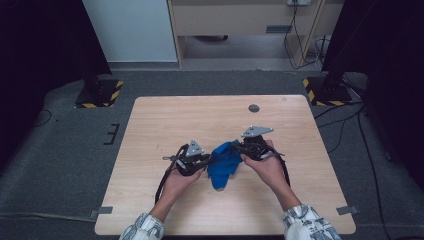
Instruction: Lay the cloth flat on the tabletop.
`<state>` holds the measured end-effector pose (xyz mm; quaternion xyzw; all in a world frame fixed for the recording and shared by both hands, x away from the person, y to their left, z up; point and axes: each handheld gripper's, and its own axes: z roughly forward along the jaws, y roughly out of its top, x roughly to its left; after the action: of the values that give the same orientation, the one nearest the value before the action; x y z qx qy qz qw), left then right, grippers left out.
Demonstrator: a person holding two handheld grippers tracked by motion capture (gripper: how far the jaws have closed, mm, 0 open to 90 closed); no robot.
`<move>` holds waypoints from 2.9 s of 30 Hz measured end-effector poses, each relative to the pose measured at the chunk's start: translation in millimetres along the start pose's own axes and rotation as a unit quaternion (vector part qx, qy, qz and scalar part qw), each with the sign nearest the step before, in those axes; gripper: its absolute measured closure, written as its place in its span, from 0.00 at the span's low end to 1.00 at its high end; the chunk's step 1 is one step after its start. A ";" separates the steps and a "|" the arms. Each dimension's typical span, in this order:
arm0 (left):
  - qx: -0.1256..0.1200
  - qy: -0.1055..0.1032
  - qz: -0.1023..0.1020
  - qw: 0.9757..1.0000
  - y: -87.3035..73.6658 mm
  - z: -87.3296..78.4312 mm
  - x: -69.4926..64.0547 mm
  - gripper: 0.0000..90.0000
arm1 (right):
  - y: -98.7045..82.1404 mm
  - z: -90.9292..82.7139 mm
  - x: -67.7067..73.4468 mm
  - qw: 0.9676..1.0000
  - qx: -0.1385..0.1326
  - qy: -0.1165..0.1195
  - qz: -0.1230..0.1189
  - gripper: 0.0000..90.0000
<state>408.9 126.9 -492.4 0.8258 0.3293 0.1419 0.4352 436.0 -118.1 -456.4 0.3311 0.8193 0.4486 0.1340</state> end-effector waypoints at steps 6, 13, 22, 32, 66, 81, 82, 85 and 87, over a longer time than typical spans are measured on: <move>-0.030 -0.005 0.002 1.000 16.6 -18.9 -3.9 0.97 | -1.2 -8.8 7.5 1.000 -0.001 0.012 -0.005 0.97; -0.055 -0.011 0.013 0.998 54.5 -49.1 -7.4 0.97 | 4.7 -39.8 18.8 1.000 -0.018 0.022 -0.009 0.97; 0.030 -0.006 0.020 0.999 63.4 12.8 5.4 0.96 | -24.2 -37.8 -4.8 1.000 0.014 0.005 0.012 0.96; 0.057 -0.015 -0.005 0.998 40.8 57.0 3.3 0.96 | -59.6 -10.7 -25.0 0.998 0.050 -0.022 0.044 0.76; -0.026 -0.018 -0.014 0.999 30.7 14.7 -4.0 0.46 | -22.0 0.9 -28.4 0.998 0.017 -0.044 0.029 0.97; 0.013 0.010 -0.011 1.000 -39.4 -47.4 0.4 0.31 | -26.8 -0.4 -26.0 0.997 0.021 -0.057 0.042 0.73; 0.018 0.011 -0.013 1.000 -43.0 -49.0 1.3 0.31 | -27.6 -2.4 -24.3 0.997 0.021 -0.058 0.038 0.70; 0.024 0.009 -0.021 0.999 -49.1 -50.7 3.3 0.31 | -31.2 -9.5 -19.6 0.997 0.018 -0.060 0.036 0.64; 0.027 0.014 -0.023 0.999 -49.3 -49.4 3.2 0.31 | -33.3 -15.1 -16.9 0.998 0.012 -0.060 0.032 0.65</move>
<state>364.8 179.9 -504.0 0.8274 0.3579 0.1347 0.4113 426.7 -151.7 -476.7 0.3846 0.8041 0.4224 0.1646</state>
